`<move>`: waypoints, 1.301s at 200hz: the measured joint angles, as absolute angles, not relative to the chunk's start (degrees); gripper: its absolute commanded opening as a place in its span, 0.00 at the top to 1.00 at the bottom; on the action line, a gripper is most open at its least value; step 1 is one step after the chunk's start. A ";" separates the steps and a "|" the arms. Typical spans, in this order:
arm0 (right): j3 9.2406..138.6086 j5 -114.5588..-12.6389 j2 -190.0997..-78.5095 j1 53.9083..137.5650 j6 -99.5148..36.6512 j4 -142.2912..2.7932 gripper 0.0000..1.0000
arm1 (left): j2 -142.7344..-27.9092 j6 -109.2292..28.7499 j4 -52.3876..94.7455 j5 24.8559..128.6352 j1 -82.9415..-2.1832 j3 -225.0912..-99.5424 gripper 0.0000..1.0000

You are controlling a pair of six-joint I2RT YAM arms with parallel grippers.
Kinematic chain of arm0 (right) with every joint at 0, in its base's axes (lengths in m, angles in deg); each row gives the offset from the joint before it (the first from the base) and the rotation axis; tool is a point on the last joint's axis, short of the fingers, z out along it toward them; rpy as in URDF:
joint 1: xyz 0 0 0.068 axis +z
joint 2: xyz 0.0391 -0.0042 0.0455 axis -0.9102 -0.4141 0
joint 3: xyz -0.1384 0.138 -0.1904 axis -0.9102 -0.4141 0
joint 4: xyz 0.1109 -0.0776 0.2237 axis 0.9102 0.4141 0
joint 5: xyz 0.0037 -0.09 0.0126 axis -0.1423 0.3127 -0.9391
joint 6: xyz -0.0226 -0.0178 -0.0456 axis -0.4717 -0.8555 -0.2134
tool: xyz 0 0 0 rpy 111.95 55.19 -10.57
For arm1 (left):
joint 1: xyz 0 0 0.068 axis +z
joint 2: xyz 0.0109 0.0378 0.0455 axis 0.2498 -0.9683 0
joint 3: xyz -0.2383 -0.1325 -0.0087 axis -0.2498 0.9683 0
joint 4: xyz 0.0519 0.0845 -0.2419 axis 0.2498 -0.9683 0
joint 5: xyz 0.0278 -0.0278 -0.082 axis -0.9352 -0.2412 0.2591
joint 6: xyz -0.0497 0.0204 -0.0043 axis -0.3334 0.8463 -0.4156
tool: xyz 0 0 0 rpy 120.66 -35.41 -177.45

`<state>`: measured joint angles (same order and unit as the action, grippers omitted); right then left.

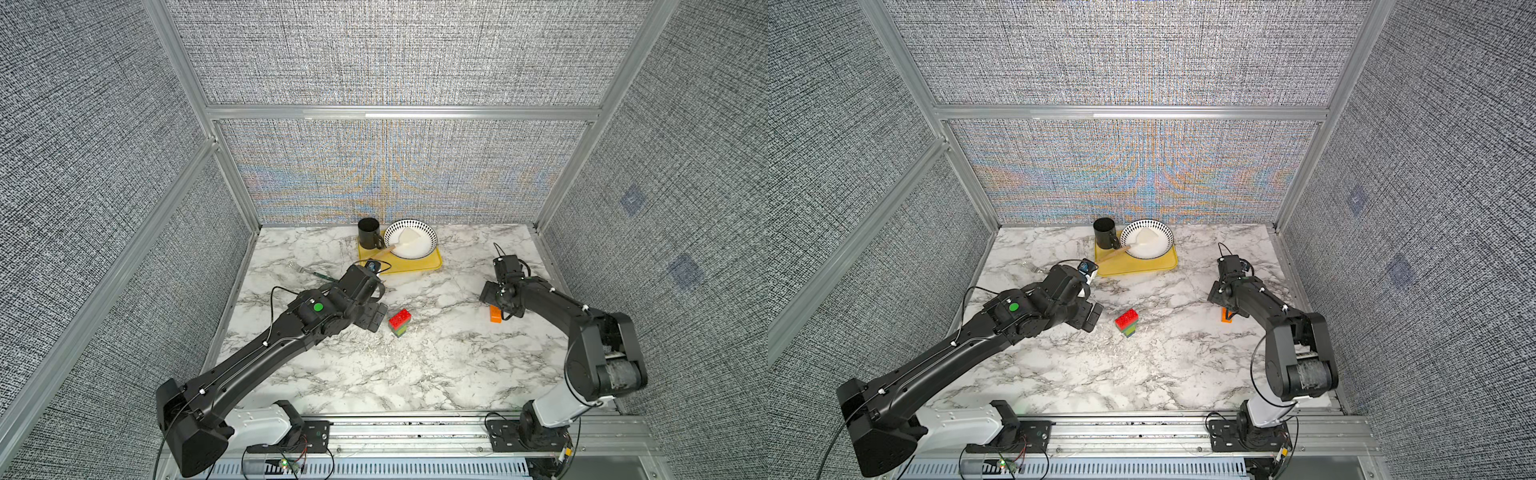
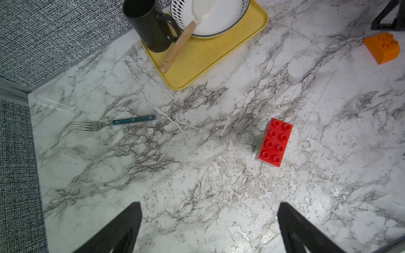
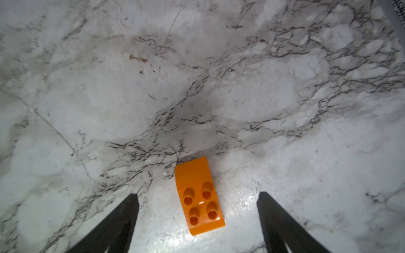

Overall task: Assemble an ice cream with lego
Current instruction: Move the lego brick at the center of the board.

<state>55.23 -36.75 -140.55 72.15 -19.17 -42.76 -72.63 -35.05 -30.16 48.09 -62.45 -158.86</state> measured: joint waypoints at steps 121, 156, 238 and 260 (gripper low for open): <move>54.78 -38.54 -147.06 72.65 -22.80 -44.35 0.81 | -71.15 -35.45 -30.42 51.13 -62.43 -159.36 0.00; 52.00 -38.32 -145.12 74.20 -22.88 -47.00 0.95 | -70.32 -35.45 -30.42 51.13 -62.43 -159.36 0.00; 45.49 -36.90 -137.64 101.48 -8.04 -39.74 0.94 | -67.41 -36.58 -30.40 52.18 -62.34 -159.21 0.01; 45.81 -37.60 -137.40 105.57 -3.69 -37.64 0.89 | -66.84 -36.84 -30.42 52.48 -61.86 -159.21 0.00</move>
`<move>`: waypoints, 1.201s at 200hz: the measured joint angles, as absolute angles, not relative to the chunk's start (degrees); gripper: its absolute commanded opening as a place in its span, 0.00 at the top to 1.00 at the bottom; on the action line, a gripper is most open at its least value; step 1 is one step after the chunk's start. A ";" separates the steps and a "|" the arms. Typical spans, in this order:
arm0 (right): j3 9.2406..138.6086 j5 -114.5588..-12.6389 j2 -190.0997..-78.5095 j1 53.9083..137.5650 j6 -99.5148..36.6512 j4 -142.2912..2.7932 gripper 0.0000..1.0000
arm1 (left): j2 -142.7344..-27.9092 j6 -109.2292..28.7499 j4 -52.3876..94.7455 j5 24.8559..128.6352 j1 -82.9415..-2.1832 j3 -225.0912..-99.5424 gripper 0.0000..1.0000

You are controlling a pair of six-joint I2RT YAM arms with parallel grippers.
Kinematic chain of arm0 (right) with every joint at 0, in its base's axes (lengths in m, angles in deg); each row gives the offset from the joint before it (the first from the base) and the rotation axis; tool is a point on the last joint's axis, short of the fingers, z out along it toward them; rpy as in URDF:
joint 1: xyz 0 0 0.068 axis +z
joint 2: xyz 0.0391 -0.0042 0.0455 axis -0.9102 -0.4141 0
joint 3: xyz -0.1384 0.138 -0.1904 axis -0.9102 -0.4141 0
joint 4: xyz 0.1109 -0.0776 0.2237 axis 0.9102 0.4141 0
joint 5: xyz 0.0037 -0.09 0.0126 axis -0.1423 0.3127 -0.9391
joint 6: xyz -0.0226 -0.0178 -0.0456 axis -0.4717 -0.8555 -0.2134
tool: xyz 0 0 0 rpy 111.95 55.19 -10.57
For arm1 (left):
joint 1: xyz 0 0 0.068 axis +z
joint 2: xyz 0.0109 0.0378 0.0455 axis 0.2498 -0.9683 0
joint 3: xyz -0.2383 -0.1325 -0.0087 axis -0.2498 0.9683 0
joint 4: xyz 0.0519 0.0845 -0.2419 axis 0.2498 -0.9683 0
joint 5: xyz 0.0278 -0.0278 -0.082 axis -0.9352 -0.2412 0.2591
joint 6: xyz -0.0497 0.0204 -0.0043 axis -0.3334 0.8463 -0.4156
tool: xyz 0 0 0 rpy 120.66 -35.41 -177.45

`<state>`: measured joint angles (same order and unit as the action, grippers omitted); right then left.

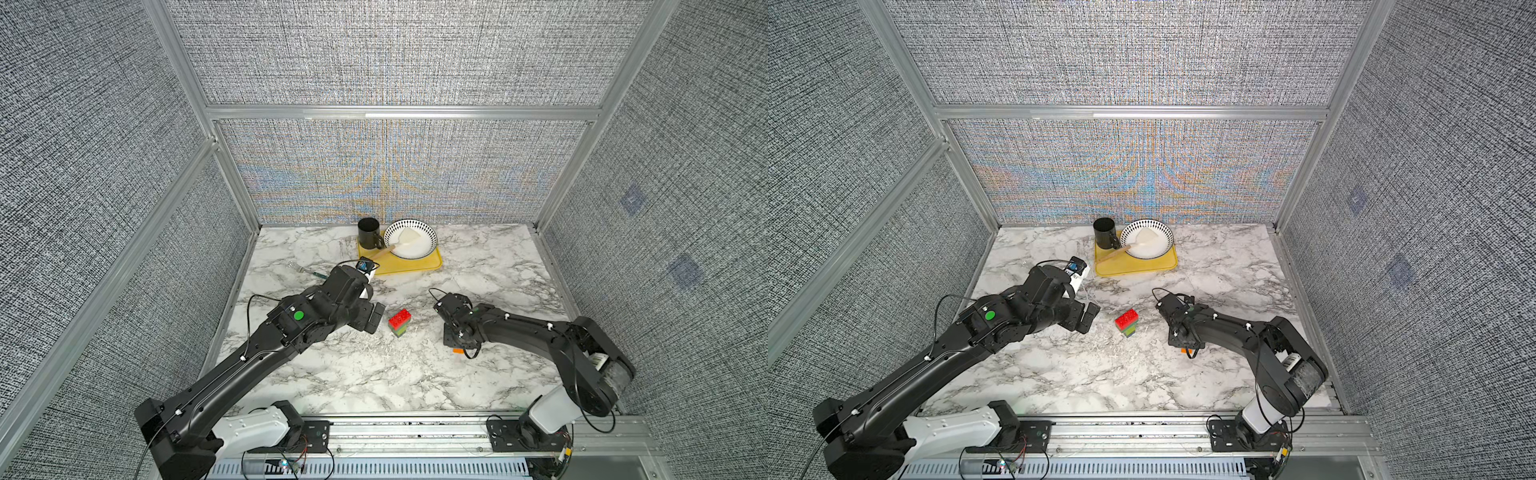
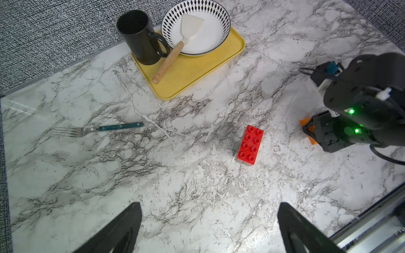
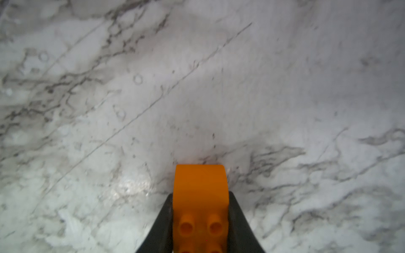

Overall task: Assemble an ice cream with lego
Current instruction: Move the lego brick at the center of the board, then pick up the lego brick from the center of the board.

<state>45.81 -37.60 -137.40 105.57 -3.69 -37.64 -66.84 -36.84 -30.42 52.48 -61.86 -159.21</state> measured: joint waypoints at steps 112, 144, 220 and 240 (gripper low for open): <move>46.71 -44.79 -136.75 108.56 3.76 -40.44 0.27 | -67.34 -38.05 -30.29 54.65 -60.40 -158.44 0.00; 44.74 -46.87 -131.28 107.75 3.85 -42.82 0.23 | -67.58 -38.05 -30.20 55.46 -60.40 -158.44 0.00; 41.27 -50.76 -122.76 90.29 -4.96 -46.54 0.23 | -68.94 -41.65 -31.36 54.39 -65.62 -161.72 0.03; 41.05 -50.76 -121.34 83.47 -7.69 -50.45 0.23 | -70.47 -45.54 -33.24 53.10 -69.64 -163.78 0.03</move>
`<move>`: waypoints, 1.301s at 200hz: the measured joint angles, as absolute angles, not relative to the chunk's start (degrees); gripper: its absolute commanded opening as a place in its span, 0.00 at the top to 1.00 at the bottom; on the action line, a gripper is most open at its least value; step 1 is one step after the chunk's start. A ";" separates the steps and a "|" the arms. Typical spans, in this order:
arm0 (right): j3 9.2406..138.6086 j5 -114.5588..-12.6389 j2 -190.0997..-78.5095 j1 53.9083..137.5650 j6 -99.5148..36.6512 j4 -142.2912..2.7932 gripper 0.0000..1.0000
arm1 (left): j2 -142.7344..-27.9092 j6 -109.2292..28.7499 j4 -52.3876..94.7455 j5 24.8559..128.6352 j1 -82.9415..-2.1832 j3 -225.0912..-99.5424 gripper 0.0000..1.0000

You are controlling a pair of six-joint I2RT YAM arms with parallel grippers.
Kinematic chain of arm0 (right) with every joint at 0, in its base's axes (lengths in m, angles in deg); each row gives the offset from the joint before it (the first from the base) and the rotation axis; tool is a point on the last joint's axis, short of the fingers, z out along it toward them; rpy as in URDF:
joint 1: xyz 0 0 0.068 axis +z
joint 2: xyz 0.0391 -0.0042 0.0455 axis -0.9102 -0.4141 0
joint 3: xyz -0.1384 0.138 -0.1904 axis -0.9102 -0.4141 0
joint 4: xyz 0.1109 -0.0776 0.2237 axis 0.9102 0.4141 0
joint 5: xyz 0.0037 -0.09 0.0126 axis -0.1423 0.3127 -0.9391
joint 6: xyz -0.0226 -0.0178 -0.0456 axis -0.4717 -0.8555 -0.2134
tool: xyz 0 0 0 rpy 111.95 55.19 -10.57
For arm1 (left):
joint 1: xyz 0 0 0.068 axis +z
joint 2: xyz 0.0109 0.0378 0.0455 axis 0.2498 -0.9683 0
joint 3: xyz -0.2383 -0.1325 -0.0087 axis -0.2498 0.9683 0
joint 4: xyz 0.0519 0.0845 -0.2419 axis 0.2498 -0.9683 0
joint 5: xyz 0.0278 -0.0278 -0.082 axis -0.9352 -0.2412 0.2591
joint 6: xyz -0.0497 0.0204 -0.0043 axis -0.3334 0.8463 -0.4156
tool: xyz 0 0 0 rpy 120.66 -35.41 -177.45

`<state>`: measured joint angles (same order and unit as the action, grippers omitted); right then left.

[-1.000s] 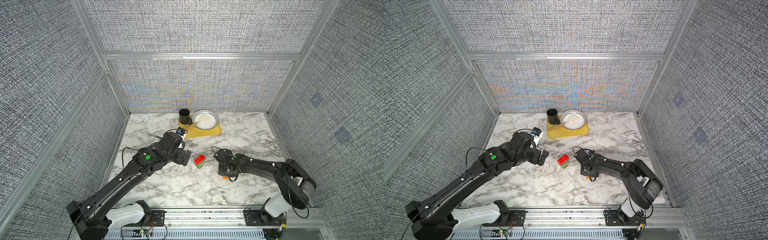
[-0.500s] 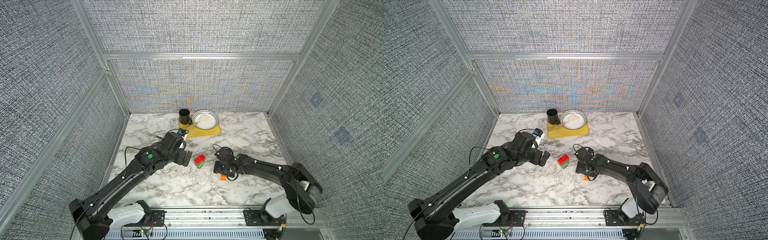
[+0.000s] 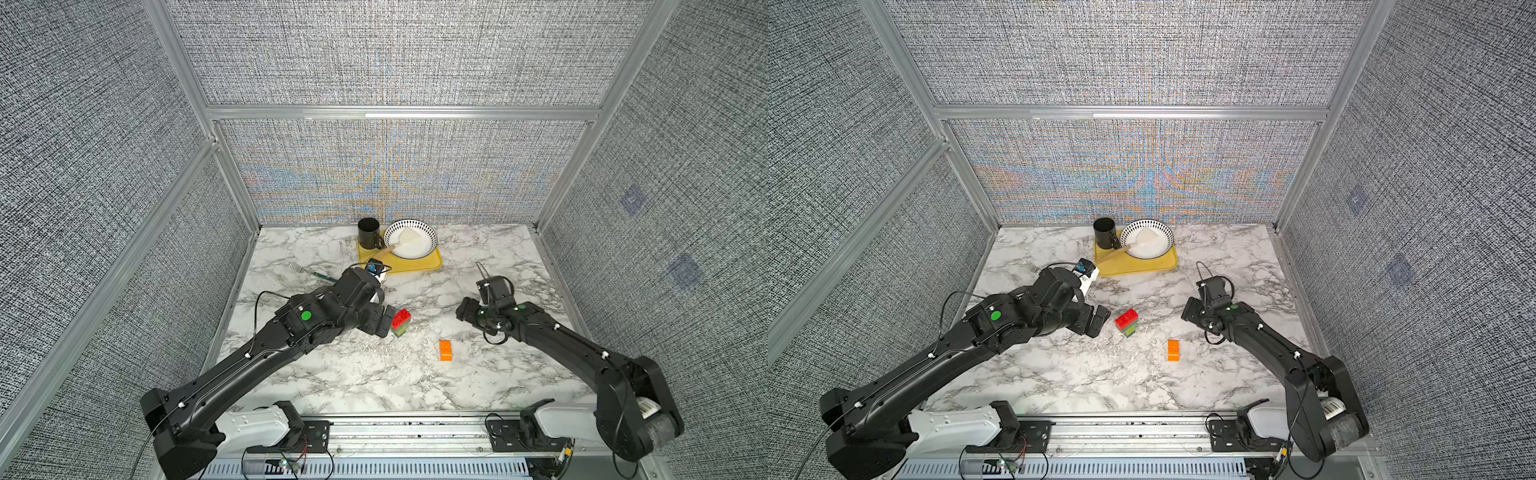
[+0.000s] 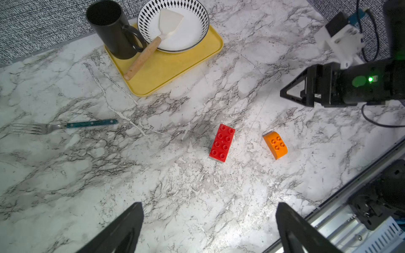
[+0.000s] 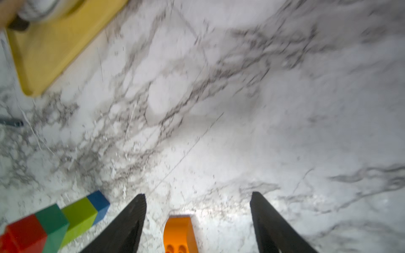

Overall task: Assemble an ice cream with lego
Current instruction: Pick up the lego brick from the center of the board.

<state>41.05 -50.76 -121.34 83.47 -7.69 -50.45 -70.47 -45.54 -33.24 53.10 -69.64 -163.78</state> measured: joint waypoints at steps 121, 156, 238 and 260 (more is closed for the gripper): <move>27.28 -53.47 -118.89 65.15 -8.22 -74.58 0.22 | -113.37 -65.70 -38.90 56.57 -84.72 -188.72 0.02; 26.49 -55.61 -119.52 62.55 -7.28 -74.97 0.22 | -125.20 -68.27 -42.20 56.72 -84.48 -198.35 0.06; 25.49 -56.07 -116.99 62.40 -7.06 -75.85 0.22 | -136.26 -70.00 -43.64 59.02 -81.88 -205.50 0.23; 25.42 -55.87 -116.49 62.35 -7.06 -75.89 0.22 | -137.48 -70.00 -43.43 60.35 -81.97 -205.68 0.33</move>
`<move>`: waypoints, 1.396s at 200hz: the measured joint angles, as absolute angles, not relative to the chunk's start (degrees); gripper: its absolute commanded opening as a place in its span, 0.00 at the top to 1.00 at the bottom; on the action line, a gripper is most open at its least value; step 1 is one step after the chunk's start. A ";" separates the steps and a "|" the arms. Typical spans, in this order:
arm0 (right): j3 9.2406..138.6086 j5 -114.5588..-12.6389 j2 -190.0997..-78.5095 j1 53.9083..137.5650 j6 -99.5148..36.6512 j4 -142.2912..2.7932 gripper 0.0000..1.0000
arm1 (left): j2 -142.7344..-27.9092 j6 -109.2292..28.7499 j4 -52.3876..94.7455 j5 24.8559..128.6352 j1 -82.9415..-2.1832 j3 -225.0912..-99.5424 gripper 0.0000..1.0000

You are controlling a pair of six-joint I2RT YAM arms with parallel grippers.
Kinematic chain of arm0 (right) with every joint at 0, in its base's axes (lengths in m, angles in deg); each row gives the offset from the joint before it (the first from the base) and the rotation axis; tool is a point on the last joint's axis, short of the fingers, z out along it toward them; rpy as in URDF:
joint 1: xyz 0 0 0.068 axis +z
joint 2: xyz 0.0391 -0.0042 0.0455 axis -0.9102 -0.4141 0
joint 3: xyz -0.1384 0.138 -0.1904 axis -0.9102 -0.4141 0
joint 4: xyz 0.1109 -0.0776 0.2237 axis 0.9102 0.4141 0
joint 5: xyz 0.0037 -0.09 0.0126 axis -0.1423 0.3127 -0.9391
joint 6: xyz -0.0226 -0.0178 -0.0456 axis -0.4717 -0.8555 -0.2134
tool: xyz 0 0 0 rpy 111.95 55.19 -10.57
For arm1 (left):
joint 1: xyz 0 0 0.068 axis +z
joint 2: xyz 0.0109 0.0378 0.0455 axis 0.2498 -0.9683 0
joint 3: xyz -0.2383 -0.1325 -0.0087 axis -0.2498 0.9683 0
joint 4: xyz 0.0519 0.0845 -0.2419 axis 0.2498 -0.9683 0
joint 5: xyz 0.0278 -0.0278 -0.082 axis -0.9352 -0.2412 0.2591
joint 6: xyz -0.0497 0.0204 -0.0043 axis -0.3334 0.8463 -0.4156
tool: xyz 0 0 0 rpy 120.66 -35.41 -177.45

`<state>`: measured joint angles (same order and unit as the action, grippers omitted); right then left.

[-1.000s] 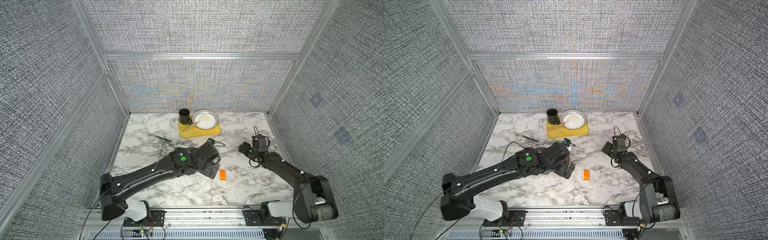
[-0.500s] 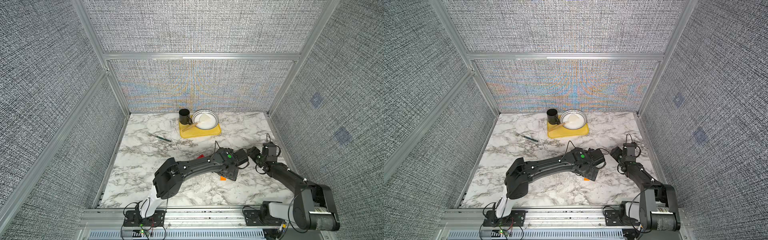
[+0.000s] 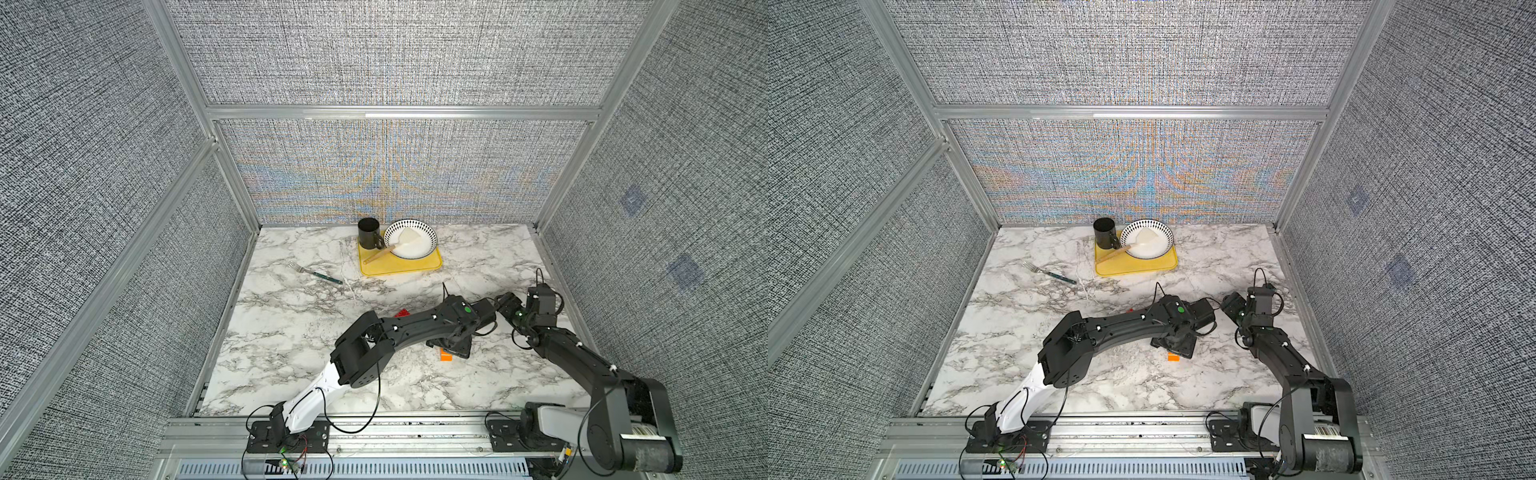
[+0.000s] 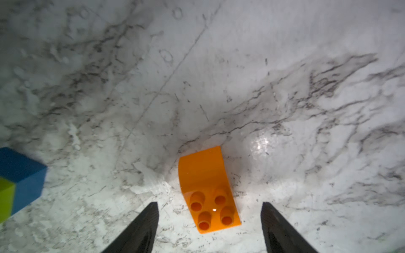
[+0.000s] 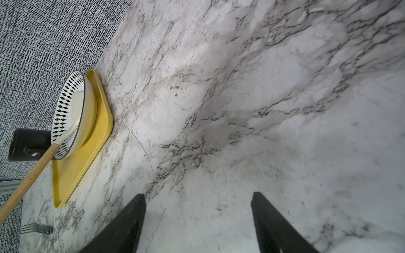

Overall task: Assemble an ice cream with lego
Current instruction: Pick up the lego brick from the center of the board, then assemble the lego brick with the lego brick.

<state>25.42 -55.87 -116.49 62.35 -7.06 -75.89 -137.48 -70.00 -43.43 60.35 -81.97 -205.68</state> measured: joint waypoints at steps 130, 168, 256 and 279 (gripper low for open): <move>24.26 -55.37 -115.11 62.86 -7.26 -77.18 0.23 | -135.41 -67.47 -41.09 62.08 -81.75 -204.02 0.98; 23.80 -56.14 -114.59 65.87 -8.70 -79.78 0.23 | -127.43 -56.82 -41.13 62.14 -80.74 -203.71 0.98; 30.03 -63.15 -123.70 82.53 -16.65 -87.89 0.22 | -104.46 -24.08 -48.15 61.69 -68.59 -187.80 0.98; 31.06 -67.65 -127.61 83.93 -17.40 -89.75 0.22 | -103.89 -19.88 -47.36 60.92 -66.49 -183.84 0.98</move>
<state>31.06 -67.65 -127.61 83.93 -17.40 -89.75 -103.89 -19.88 -47.36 60.92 -66.49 -183.84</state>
